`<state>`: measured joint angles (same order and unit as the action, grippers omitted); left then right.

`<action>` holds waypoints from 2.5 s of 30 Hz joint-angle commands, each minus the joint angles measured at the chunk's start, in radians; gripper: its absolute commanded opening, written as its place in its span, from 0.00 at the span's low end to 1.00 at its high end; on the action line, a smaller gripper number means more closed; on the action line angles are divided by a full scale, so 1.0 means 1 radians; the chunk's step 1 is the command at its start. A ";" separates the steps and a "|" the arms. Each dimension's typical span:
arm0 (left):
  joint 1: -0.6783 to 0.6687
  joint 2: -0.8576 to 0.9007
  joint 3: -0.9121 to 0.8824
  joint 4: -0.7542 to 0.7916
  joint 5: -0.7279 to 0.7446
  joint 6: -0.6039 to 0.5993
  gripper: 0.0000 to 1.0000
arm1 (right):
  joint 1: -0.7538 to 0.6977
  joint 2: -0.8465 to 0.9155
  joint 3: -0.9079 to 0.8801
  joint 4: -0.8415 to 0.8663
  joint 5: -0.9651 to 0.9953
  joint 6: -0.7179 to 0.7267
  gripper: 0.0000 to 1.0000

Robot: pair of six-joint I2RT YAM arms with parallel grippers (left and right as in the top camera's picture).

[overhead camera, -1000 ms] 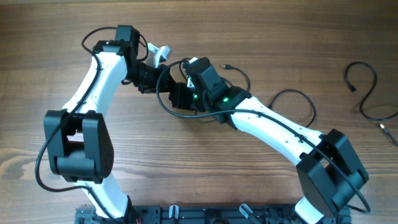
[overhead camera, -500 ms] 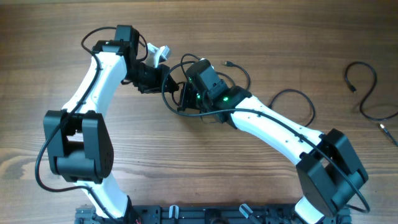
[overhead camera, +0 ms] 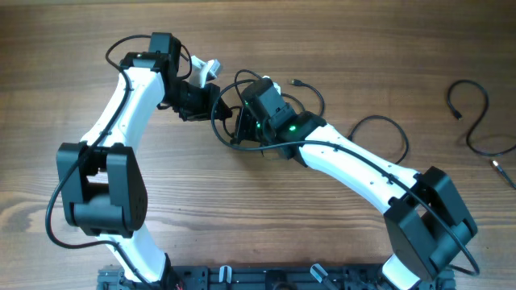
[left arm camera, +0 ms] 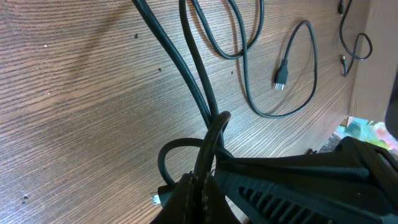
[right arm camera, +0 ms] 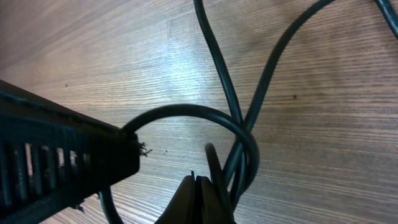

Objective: Untangle cables

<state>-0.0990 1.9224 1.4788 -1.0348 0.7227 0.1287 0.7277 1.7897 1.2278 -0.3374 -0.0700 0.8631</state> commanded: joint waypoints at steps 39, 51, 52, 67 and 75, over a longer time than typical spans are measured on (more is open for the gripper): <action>0.002 -0.008 0.010 0.020 -0.162 -0.006 0.04 | 0.032 0.022 0.007 -0.077 0.073 0.002 0.26; -0.003 -0.008 0.010 -0.028 -0.035 0.191 0.04 | -0.028 0.022 0.007 -0.072 0.081 -0.034 0.41; -0.003 -0.008 0.010 -0.039 -0.009 0.215 0.04 | -0.028 0.022 0.007 -0.073 0.081 -0.042 0.41; -0.003 -0.008 0.010 -0.165 0.230 0.470 0.04 | -0.028 0.023 0.007 -0.068 0.156 -0.052 0.41; -0.003 -0.008 0.010 -0.162 0.249 0.470 0.04 | -0.028 0.053 0.007 -0.061 0.008 -0.053 0.46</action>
<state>-0.0978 1.9224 1.4788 -1.2011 0.8978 0.5629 0.6956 1.8072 1.2278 -0.4110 0.0452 0.8238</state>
